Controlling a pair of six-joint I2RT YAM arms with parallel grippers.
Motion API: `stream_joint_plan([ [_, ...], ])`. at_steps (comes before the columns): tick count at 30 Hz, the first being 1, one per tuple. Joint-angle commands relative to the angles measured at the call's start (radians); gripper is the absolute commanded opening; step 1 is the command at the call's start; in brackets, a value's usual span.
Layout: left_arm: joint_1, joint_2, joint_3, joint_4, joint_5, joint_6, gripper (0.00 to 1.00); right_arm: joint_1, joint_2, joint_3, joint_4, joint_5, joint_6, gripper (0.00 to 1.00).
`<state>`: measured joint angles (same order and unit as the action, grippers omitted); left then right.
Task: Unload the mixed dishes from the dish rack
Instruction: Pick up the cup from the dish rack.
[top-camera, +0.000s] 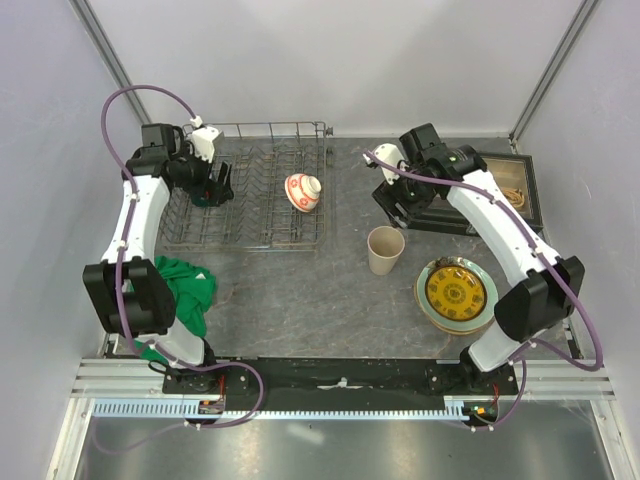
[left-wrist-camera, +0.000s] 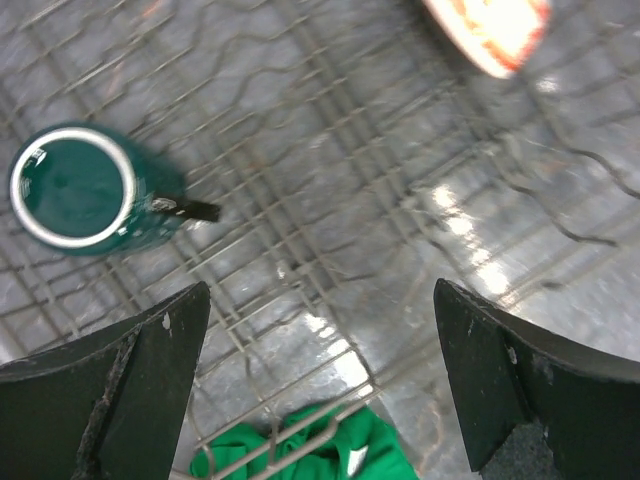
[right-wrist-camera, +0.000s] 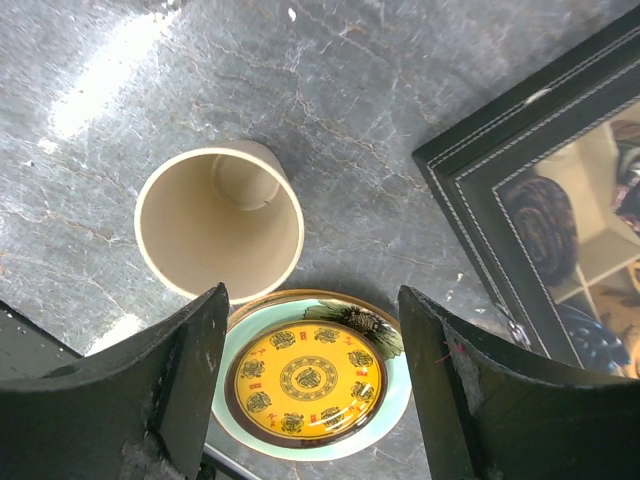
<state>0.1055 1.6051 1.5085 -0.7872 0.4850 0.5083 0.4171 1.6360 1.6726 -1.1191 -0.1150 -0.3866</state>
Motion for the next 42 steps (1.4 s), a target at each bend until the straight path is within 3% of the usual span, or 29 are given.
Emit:
stream_joint_plan([
  [1,-0.001,0.055,0.004,0.135,-0.181,-0.155,0.99,0.005,-0.062,0.036,0.015,0.003,0.020,0.77],
  [8,-0.007,0.164,0.022,0.180,-0.298,-0.284,0.99,0.005,-0.099,0.000,0.050,-0.012,0.029,0.77],
  [42,-0.030,0.352,0.021,0.381,-0.445,-0.611,0.99,0.005,-0.131,-0.175,0.133,-0.029,-0.011,0.77],
])
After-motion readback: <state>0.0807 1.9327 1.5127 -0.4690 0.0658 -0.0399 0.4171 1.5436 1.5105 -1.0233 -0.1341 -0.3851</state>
